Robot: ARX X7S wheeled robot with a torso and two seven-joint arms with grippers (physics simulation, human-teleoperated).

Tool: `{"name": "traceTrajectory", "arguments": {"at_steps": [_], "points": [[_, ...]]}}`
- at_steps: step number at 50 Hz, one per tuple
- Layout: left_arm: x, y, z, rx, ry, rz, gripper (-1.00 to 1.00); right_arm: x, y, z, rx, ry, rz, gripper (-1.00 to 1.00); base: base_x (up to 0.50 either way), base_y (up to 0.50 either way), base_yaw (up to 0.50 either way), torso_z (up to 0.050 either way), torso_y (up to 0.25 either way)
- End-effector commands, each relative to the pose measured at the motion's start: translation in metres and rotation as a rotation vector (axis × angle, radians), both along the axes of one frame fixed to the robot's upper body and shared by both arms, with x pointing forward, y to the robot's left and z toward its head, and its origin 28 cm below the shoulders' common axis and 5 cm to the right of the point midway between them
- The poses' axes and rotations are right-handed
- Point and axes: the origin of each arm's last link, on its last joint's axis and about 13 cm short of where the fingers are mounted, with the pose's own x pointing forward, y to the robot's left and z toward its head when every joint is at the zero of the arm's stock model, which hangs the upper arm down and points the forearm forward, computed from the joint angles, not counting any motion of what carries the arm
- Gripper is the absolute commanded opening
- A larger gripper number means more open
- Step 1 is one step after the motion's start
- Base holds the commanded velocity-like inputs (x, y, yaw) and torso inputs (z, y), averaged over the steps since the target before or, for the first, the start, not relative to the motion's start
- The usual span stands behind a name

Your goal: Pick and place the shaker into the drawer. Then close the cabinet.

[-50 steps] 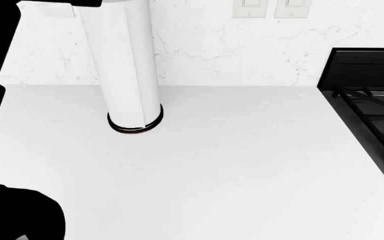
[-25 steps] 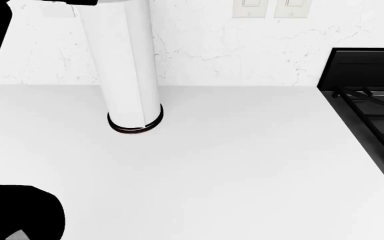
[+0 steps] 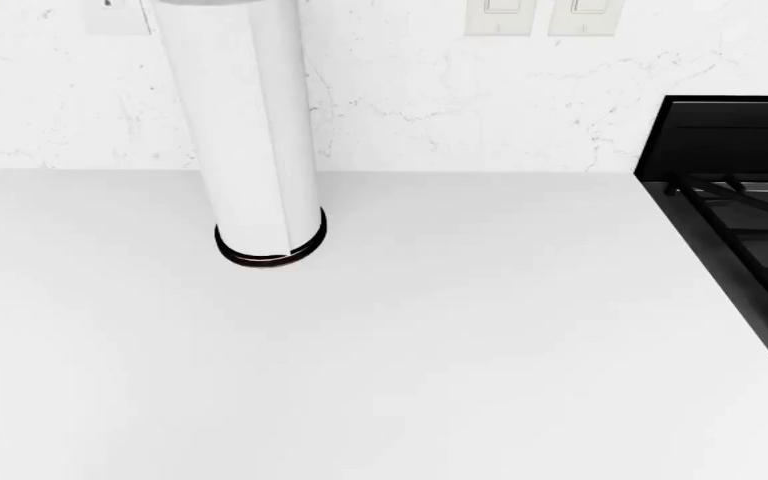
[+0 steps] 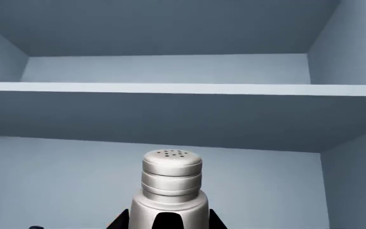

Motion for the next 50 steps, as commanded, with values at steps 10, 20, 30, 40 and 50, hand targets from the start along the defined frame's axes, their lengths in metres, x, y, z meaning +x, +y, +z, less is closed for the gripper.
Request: {"name": "traceTrajectory", "arguments": {"at_steps": [10, 20, 30, 40, 50], "points": [[0.0, -0.021, 0.084, -0.029, -0.019, 0.017, 1.0, 0.0, -0.005, -0.011, 0.007, 0.008, 0.01, -1.0, 0.0, 0.0, 0.0, 0.0, 0.0], [0.067, -0.028, 0.109, 0.002, 0.2, 0.071, 1.0, 0.001, -0.009, -0.01, 0.018, 0.019, 0.008, -1.0, 0.0, 0.0, 0.0, 0.0, 0.0], [0.117, -0.031, 0.107, 0.024, 0.417, 0.061, 1.0, 0.003, -0.01, -0.01, 0.02, 0.028, 0.007, -1.0, 0.0, 0.0, 0.0, 0.0, 0.0], [0.144, -0.034, 0.092, 0.025, 0.542, 0.006, 1.0, 0.007, -0.01, -0.01, 0.021, 0.039, 0.007, -1.0, 0.0, 0.0, 0.0, 0.0, 0.0], [0.172, -0.022, 0.077, 0.001, 0.622, 0.189, 1.0, 0.009, -0.011, -0.012, 0.027, 0.045, 0.012, -1.0, 0.0, 0.0, 0.0, 0.0, 0.0]]}}
